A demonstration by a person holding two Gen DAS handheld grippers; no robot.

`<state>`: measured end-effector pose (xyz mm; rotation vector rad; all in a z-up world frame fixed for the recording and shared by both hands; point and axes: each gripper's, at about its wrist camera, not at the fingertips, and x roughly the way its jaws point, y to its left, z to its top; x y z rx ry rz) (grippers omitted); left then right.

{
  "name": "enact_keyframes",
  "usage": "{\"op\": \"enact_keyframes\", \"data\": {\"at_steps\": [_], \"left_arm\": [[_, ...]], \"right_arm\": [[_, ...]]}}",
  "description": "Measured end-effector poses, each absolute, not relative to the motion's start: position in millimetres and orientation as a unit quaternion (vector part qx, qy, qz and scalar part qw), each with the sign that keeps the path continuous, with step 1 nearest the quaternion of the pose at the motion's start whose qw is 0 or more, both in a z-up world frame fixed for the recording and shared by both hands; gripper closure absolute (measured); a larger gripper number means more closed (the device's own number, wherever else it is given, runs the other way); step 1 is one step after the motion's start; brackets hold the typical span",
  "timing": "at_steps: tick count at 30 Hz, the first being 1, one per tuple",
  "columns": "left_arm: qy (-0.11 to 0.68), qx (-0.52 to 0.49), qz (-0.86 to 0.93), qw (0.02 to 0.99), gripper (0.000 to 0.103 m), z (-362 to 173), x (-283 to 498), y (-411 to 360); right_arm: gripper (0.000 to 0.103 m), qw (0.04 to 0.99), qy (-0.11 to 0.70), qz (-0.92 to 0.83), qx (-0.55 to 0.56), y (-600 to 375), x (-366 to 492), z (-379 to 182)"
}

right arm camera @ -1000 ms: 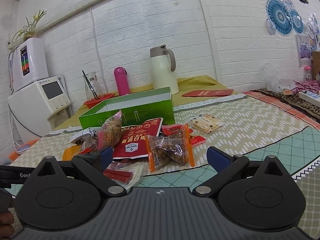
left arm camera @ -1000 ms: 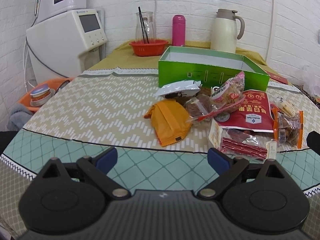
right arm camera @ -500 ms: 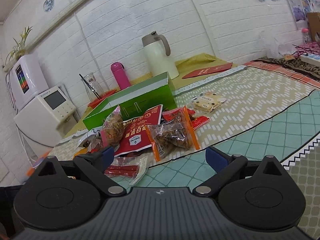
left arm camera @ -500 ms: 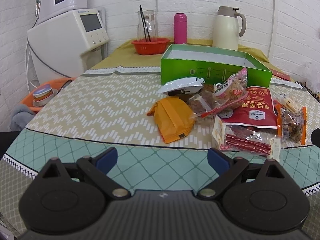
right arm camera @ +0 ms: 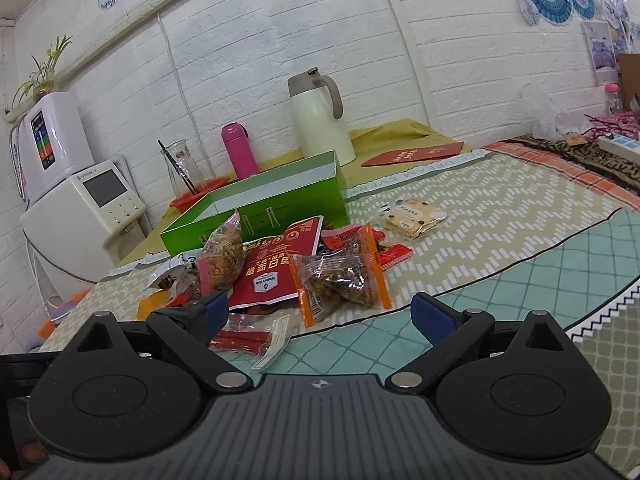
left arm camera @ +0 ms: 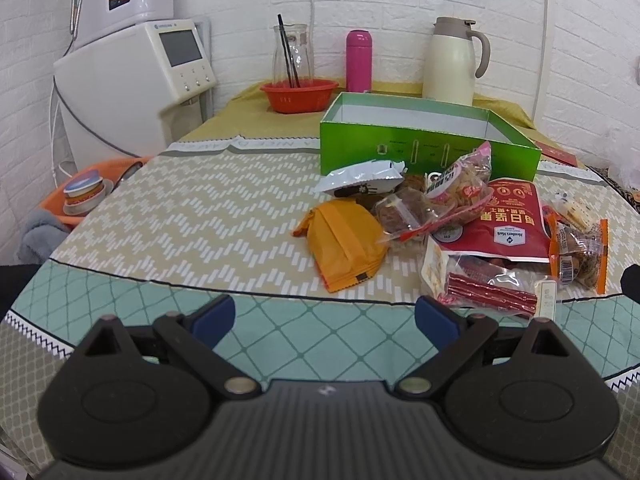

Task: Organize snacks
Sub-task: 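Grasp the pink-labelled nut bag with left tool while right grasps orange-edged clear snack bag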

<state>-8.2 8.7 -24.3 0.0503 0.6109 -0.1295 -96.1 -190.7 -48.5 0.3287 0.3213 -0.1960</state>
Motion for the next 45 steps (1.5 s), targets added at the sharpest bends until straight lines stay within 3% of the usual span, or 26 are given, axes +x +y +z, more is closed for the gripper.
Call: {"op": "enact_keyframes", "data": {"at_steps": [7, 14, 21, 34, 40, 42, 45], "left_arm": [[0.268, 0.015, -0.070, 0.961, 0.007, 2.6, 15.1, 24.0], [0.203, 0.027, -0.137, 0.969, 0.007, 13.5, 40.1, -2.5], [0.213, 0.106, -0.200, 0.951, 0.007, 1.1, 67.2, -59.0], [0.270, 0.117, -0.258, 0.920, 0.007, -27.3, 114.8, -87.9], [0.299, 0.064, -0.275, 0.911, 0.030, -31.6, 126.9, -76.0], [0.291, 0.069, -0.281, 0.912, 0.048, -31.3, 122.9, -77.6], [0.283, 0.080, -0.283, 0.913, 0.050, -30.8, 116.3, -80.6]], "right_arm": [[0.000, 0.979, 0.158, -0.108, 0.066, -204.5, -81.4, -5.5], [0.000, 0.980, 0.157, -0.098, 0.078, -215.2, -62.8, -6.9], [0.000, 0.975, 0.204, -0.093, 0.014, -197.5, -34.1, -33.7], [0.000, 0.963, 0.249, -0.093, 0.048, -201.5, 2.2, -54.8], [0.000, 0.952, 0.281, -0.074, 0.093, -207.5, 12.9, -66.0], [0.000, 0.955, 0.274, -0.068, 0.097, -207.9, 10.4, -65.7], [0.004, 0.956, 0.268, -0.065, 0.104, -208.3, 7.4, -65.1]]}}
